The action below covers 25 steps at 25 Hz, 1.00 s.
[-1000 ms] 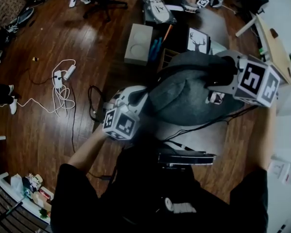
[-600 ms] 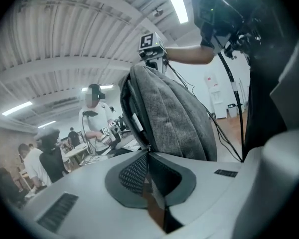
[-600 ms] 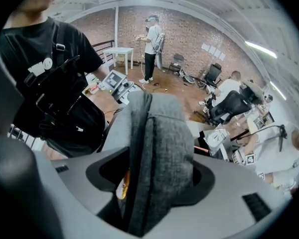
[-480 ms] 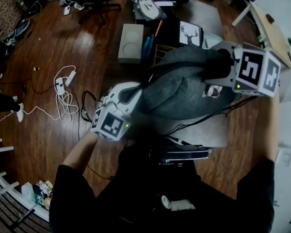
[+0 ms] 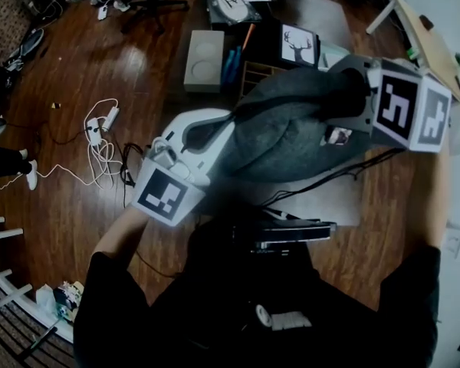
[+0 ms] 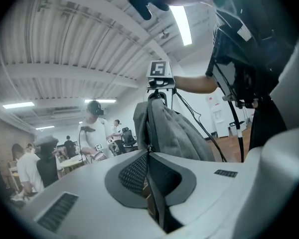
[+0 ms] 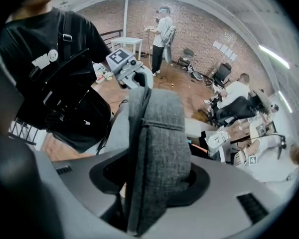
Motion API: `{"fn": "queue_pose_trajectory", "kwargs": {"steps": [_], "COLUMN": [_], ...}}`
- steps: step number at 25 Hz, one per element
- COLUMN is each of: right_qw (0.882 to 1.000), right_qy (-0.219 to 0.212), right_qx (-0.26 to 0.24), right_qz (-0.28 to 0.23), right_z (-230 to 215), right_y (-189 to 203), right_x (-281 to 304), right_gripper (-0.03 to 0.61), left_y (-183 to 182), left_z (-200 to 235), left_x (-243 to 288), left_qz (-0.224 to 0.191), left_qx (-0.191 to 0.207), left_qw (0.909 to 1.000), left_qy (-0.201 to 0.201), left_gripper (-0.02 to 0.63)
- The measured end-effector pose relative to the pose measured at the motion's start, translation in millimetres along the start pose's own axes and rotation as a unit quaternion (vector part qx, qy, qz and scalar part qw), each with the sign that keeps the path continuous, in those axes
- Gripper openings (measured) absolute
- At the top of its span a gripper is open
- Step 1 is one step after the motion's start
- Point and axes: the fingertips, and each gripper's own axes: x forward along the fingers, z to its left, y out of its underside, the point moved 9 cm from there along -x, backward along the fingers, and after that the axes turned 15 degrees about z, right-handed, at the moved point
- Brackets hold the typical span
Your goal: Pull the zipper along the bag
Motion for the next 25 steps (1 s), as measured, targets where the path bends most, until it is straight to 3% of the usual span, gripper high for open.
{"fn": "queue_pose_trajectory", "kwargs": {"steps": [2,4,6,9,11,15,18,19,20,21,23,25], "right_qw": [1.000,1.000,1.000,0.994,0.978,0.919,0.883,0.879,0.880,0.887,0.903,0.912], "right_qy": [0.001,0.002,0.013,0.048,0.063,0.041,0.032,0.032,0.041,0.052,0.069,0.086], "right_qx": [-0.001,0.001,0.004,0.026,0.064,0.180,0.234,0.245,0.251,0.249,0.240,0.233], "right_qz": [0.001,-0.002,-0.014,-0.094,-0.191,-0.349,-0.405,-0.408,-0.401,-0.385,-0.349,-0.327], "right_z": [0.5,-0.5,-3.1,-14.1,-19.0,3.7,17.0,18.0,18.3,18.5,20.9,24.8], "right_y": [-7.6,-13.1,-15.0,-7.0,12.3,72.5,87.6,88.5,88.5,88.3,90.0,93.3], "right_x": [3.4,5.6,8.3,9.2,3.6,20.3,47.0,52.4,54.8,54.4,48.7,42.4], "right_gripper": [0.215,0.215,0.222,0.307,0.350,0.481,0.486,0.435,0.344,0.296,0.252,0.234], "left_y": [-10.4,-14.3,-9.2,14.4,32.1,51.1,47.8,46.2,44.1,40.7,30.8,20.7], "left_z": [3.1,5.9,11.7,26.3,31.0,33.6,30.8,30.2,30.1,30.1,28.2,25.1], "left_x": [-2.8,-4.0,-3.5,-6.0,-11.1,-23.5,-21.4,-19.2,-17.0,-15.2,-14.0,-16.1], "left_qz": [0.026,0.053,0.048,0.051,0.053,0.054,0.047,0.049,0.055,0.061,0.071,0.068], "left_qx": [-0.013,0.011,0.020,-0.019,-0.040,-0.064,-0.050,-0.050,-0.049,-0.046,-0.037,-0.033], "left_qw": [0.9996,0.9983,0.9984,0.9981,0.9965,0.9944,0.9957,0.9955,0.9952,0.9950,0.9949,0.9952], "left_qy": [-0.006,-0.020,-0.024,-0.030,-0.050,-0.064,-0.062,-0.064,-0.065,-0.065,-0.062,-0.062], "left_gripper": [0.008,0.008,0.008,0.008,0.006,0.006,0.006,0.008,0.008,0.008,0.008,0.008]}}
